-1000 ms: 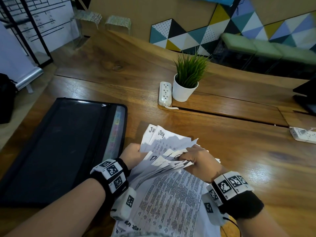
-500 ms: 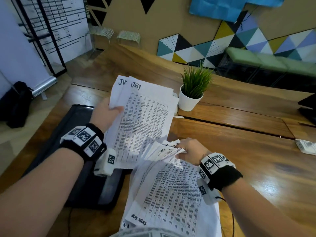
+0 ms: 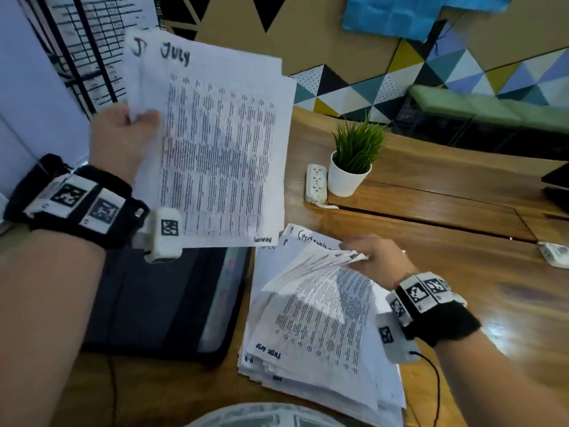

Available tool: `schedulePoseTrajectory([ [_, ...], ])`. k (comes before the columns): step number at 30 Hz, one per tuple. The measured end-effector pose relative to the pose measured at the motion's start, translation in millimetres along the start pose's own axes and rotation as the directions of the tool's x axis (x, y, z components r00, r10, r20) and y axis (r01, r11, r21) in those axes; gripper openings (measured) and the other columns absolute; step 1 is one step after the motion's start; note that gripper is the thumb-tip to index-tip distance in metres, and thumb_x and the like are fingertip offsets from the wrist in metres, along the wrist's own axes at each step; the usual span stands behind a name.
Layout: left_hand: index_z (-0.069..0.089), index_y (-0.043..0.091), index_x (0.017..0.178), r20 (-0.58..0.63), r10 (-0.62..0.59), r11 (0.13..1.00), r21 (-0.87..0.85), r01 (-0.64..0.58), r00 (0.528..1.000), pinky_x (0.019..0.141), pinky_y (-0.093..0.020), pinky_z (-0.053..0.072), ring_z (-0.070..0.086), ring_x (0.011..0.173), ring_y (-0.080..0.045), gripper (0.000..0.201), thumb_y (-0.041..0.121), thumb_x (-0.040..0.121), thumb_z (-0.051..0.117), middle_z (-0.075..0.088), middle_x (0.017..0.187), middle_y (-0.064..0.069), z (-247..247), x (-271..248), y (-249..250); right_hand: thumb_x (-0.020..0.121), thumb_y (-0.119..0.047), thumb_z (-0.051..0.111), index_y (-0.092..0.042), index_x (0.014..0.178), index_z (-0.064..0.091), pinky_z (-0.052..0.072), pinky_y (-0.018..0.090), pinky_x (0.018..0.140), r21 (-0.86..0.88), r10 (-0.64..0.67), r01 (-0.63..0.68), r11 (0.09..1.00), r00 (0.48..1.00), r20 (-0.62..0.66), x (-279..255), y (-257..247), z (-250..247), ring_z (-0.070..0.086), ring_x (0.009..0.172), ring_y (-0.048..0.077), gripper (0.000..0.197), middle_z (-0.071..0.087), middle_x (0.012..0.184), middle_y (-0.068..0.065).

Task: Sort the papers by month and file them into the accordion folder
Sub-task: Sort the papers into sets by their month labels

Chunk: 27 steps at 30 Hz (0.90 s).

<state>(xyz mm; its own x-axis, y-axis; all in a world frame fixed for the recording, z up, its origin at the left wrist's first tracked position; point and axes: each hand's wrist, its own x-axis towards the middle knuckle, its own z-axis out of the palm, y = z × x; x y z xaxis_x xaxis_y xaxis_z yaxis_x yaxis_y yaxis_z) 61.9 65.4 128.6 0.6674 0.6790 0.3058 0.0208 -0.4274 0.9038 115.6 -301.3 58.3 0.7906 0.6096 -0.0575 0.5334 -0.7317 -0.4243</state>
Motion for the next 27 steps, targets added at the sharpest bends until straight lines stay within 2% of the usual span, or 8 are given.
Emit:
schedulePoseTrajectory([
  [3, 0.044, 0.020, 0.059, 0.065, -0.075, 0.997, -0.029, 0.077, 0.995, 0.037, -0.006, 0.027, 0.042, 0.034, 0.005, 0.035, 0.021, 0.093, 0.052, 0.048, 0.039, 0.016, 12.5, -12.1, -6.2, 0.078, -0.009, 0.071, -0.025, 0.095, 0.072, 0.049, 0.014, 0.081, 0.103, 0.060, -0.060, 0.993, 0.998, 0.009, -31.7, -8.1, -21.3, 0.062, 0.086, -0.004, 0.023, 0.069, 0.093, -0.016],
  [5, 0.060, 0.013, 0.073, 0.156, -0.140, 0.989, -0.018, 0.144, 0.978, 0.050, -0.008, 0.042, 0.053, 0.049, 0.009, 0.023, 0.021, 0.093, 0.054, 0.064, 0.060, 0.011, 28.0, -26.5, -19.5, 0.075, -0.004, 0.072, -0.026, 0.090, 0.073, 0.046, 0.002, 0.072, 0.146, 0.064, -0.066, 0.987, 0.998, 0.020, -51.5, -15.8, -37.1, 0.059, 0.078, -0.019, 0.026, 0.063, 0.075, -0.034],
  [7, 0.069, 0.013, 0.087, 0.267, -0.219, 0.969, -0.056, 0.242, 0.938, 0.075, -0.031, 0.056, 0.068, 0.080, -0.014, 0.017, 0.025, 0.090, 0.058, 0.071, 0.089, -0.007, 48.7, -45.2, -38.3, 0.073, -0.005, 0.072, -0.030, 0.085, 0.073, 0.041, -0.003, 0.068, 0.158, 0.073, -0.077, 0.984, 0.997, 0.033, -66.2, -22.5, -54.7, 0.055, 0.075, -0.024, 0.027, 0.057, 0.066, -0.044],
  [9, 0.068, 0.009, 0.088, 0.368, -0.277, 0.946, -0.058, 0.319, 0.888, 0.075, -0.040, 0.054, 0.066, 0.084, -0.028, 0.017, 0.022, 0.091, 0.058, 0.069, 0.093, -0.013, 70.8, -68.3, -54.1, 0.072, -0.023, 0.072, -0.040, 0.080, 0.070, 0.047, 0.006, 0.075, 0.155, 0.115, -0.123, 0.980, 0.991, 0.063, -73.6, -29.4, -72.3, 0.061, 0.081, -0.014, 0.019, 0.065, 0.077, -0.035],
  [12, 0.061, 0.002, 0.089, 0.512, -0.332, 0.926, 0.015, 0.378, 0.792, 0.064, -0.033, 0.044, 0.057, 0.075, -0.025, 0.015, 0.016, 0.093, 0.057, 0.060, 0.086, -0.016, 106.9, -106.8, -71.1, 0.073, -0.036, 0.070, -0.038, 0.085, 0.071, 0.051, 0.020, 0.076, 0.133, 0.161, -0.172, 0.976, 0.983, 0.091, -64.2, -30.5, -89.8, 0.063, 0.085, -0.004, 0.013, 0.070, 0.089, -0.020],
  [18, 0.064, 0.001, 0.114, 0.663, -0.467, 0.823, 0.085, 0.562, 0.585, 0.098, -0.049, 0.046, 0.063, 0.102, -0.033, 0.024, 0.007, 0.095, 0.051, 0.067, 0.111, -0.018, 143.3, -163.2, -104.0, 0.079, -0.021, 0.072, -0.024, 0.105, 0.062, 0.049, 0.022, 0.066, -0.048, 0.269, -0.264, 0.963, 0.948, 0.171, -0.1, -4.0, -43.1, 0.062, 0.073, 0.003, 0.028, 0.066, 0.089, -0.006],
  [22, 0.063, 0.006, 0.111, 0.704, -0.550, 0.593, -0.050, 0.804, 0.449, 0.097, -0.036, 0.045, 0.064, 0.095, -0.025, 0.030, 0.027, 0.100, 0.045, 0.068, 0.101, -0.010, 141.0, -174.3, -95.6, 0.083, -0.022, 0.066, -0.016, 0.122, 0.055, 0.042, 0.026, 0.086, -0.094, 0.361, -0.348, 0.933, 0.911, 0.199, 24.0, 10.3, 15.2, 0.056, 0.111, 0.023, 0.041, 0.060, 0.120, 0.005],
  [27, 0.061, 0.006, 0.123, 0.789, -0.469, 0.750, 0.119, 0.651, 0.396, 0.103, -0.038, 0.044, 0.061, 0.113, -0.020, 0.045, 0.013, 0.080, 0.073, 0.066, 0.121, -0.006, 136.8, -174.8, -101.3, 0.088, -0.027, 0.058, -0.019, 0.134, 0.044, 0.040, 0.041, 0.101, -0.088, 0.400, -0.391, 0.916, 0.906, 0.140, 43.3, 2.5, 40.7, 0.050, 0.118, 0.027, 0.049, 0.053, 0.133, 0.007],
])
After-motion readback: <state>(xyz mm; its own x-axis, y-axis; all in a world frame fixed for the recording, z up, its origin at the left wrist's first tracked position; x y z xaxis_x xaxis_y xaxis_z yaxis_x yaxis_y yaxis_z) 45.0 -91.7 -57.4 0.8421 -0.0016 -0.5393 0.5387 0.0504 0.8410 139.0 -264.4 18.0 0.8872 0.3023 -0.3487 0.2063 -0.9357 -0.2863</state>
